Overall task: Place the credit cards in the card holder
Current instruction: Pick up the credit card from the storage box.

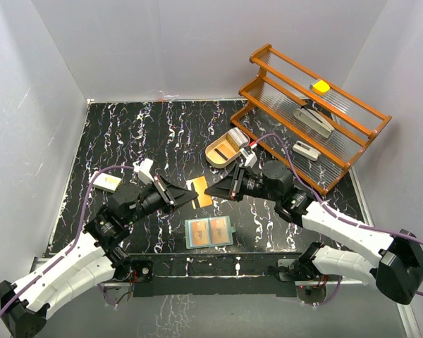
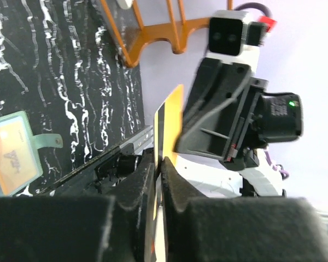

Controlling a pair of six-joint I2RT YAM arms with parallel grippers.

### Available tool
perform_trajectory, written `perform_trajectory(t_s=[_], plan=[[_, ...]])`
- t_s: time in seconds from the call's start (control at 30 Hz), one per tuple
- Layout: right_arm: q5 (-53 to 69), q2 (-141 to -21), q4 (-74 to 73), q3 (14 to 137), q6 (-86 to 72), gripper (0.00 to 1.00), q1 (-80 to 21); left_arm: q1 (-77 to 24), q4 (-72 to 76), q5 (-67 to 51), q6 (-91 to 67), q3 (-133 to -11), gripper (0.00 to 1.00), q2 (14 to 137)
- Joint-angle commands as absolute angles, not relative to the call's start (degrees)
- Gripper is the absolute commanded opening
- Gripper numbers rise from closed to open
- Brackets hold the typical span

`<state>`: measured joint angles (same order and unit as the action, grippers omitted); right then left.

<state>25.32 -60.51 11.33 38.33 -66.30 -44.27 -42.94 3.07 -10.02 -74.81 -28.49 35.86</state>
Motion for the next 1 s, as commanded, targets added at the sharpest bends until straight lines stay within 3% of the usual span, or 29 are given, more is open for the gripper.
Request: perform_trajectory(t_s=[0.0, 0.13, 0.37, 0.57, 0.97], plan=[[26.0, -56.8, 16.2, 36.0, -68.2, 0.0, -44.7, -43.2, 6.6, -11.3, -74.6, -30.4, 0.0, 36.4], [25.3, -55.7, 14.8, 34.3, -65.8, 0.02, -44.7, -43.2, 4.3, -10.6, -73.4, -30.9, 0.0, 36.3], [21.8, -53.9, 5.9, 34.0, -61.6, 0.31, -44.6, -43.2, -4.9, -9.2, -69.5, -31.5, 0.0, 37.0], [17.6, -54.3, -6.3, 36.0, -57.4, 0.43, -44.7, -43.2, -11.8, -10.7, -66.8, -33.0, 0.0, 41.2], [6.5, -60.7, -28.1, 41.5, -45.9, 0.51, -45.2, -43.2, -16.1, -14.9, -63.9, -33.1, 0.0, 52.0]])
